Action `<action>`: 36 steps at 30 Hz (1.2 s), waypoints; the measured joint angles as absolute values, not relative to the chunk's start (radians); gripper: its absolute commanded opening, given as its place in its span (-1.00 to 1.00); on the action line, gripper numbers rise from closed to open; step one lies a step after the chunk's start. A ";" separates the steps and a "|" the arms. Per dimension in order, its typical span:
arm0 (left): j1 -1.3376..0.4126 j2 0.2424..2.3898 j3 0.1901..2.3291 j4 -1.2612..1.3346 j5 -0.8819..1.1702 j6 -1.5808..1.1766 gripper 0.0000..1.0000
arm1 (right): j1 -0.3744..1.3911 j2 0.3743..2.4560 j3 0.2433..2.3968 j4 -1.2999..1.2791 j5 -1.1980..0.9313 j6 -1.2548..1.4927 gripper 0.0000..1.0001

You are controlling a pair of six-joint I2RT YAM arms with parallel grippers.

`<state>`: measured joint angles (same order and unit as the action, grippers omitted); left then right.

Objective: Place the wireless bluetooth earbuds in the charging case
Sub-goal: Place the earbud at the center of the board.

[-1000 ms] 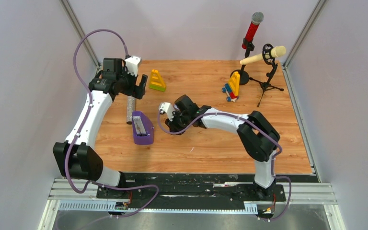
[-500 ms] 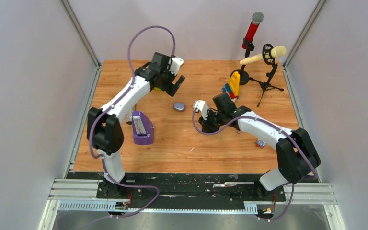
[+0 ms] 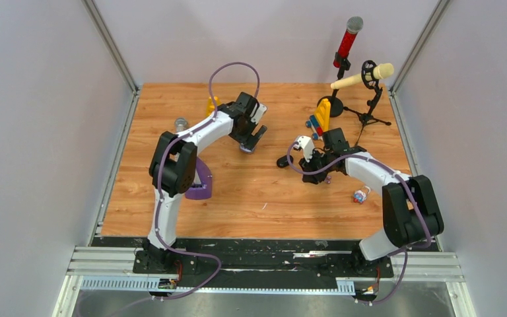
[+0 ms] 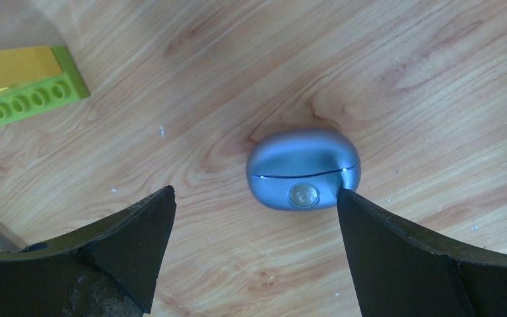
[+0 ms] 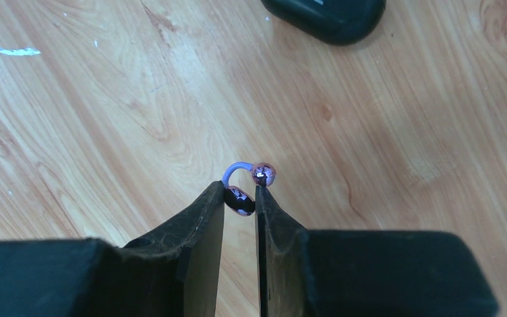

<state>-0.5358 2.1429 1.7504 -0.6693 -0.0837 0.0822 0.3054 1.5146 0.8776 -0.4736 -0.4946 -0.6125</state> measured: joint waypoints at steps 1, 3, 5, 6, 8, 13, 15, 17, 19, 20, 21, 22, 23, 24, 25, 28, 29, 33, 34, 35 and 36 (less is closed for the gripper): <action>-0.538 2.149 1.754 -0.669 -0.083 0.079 1.00 | 0.300 1.522 0.878 -0.474 -0.496 -0.612 -0.56; -0.540 2.164 1.766 -0.667 -0.076 0.072 1.00 | 0.289 1.541 0.878 -0.474 -0.501 -0.612 -0.49; -0.542 2.177 1.777 -0.664 -0.065 0.067 1.00 | 0.283 1.552 0.876 -0.474 -0.506 -0.612 -0.44; -0.542 2.183 1.781 -0.661 -0.058 0.065 1.00 | 0.282 1.553 0.875 -0.474 -0.508 -0.612 -0.42; -0.542 2.195 1.787 -0.661 -0.046 0.064 1.00 | 0.280 1.553 0.872 -0.473 -0.512 -0.612 -0.41; -0.542 2.231 1.789 -0.662 -0.026 0.060 1.00 | 0.277 1.554 0.868 -0.473 -0.518 -0.612 -0.32; -0.542 2.238 1.790 -0.662 -0.014 0.053 1.00 | 0.275 1.555 0.868 -0.473 -0.518 -0.612 -0.22; -0.541 2.238 1.790 -0.662 -0.007 0.051 1.00 | 0.273 1.555 0.868 -0.473 -0.518 -0.612 -0.10; -0.542 2.238 1.790 -0.661 -0.001 0.051 1.00 | 0.272 1.555 0.868 -0.472 -0.517 -0.611 0.05; -0.542 2.238 1.790 -0.660 0.000 0.051 1.00 | 0.271 1.555 0.868 -0.472 -0.517 -0.609 0.11; -0.542 2.237 1.789 -0.660 0.000 0.051 1.00 | 0.270 1.554 0.868 -0.472 -0.516 -0.609 0.18; -0.542 2.236 1.787 -0.660 0.000 0.051 1.00 | 0.268 1.552 0.868 -0.471 -0.515 -0.608 0.26; -0.542 2.235 1.785 -0.660 0.000 0.051 1.00 | 0.266 1.548 0.868 -0.471 -0.515 -0.609 0.33; -0.542 2.231 1.780 -0.659 0.000 0.052 1.00 | 0.264 1.542 0.868 -0.471 -0.514 -0.606 0.38; -0.542 2.225 1.775 -0.661 -0.001 0.053 1.00 | 0.262 1.531 0.868 -0.471 -0.514 -0.606 0.42; -0.542 2.199 1.755 -0.662 -0.002 0.055 1.00 | 0.259 1.482 0.864 -0.469 -0.514 -0.606 0.48; -0.542 2.189 1.750 -0.664 -0.006 0.057 1.00 | 0.258 1.461 0.864 -0.469 -0.514 -0.606 0.49; -0.542 2.168 1.728 -0.660 -0.012 0.064 1.00 | 0.258 1.402 0.863 -0.452 -0.514 -0.606 0.50; -0.542 2.162 1.713 -0.661 -0.005 0.067 1.00 | 0.258 1.394 0.862 -0.449 -0.514 -0.606 0.50; -0.542 2.159 1.700 -0.661 0.002 0.069 1.00 | 0.258 1.388 0.860 -0.445 -0.514 -0.606 0.50; -0.542 2.152 1.680 -0.662 0.019 0.073 1.00 | 0.257 1.383 0.857 -0.442 -0.514 -0.606 0.50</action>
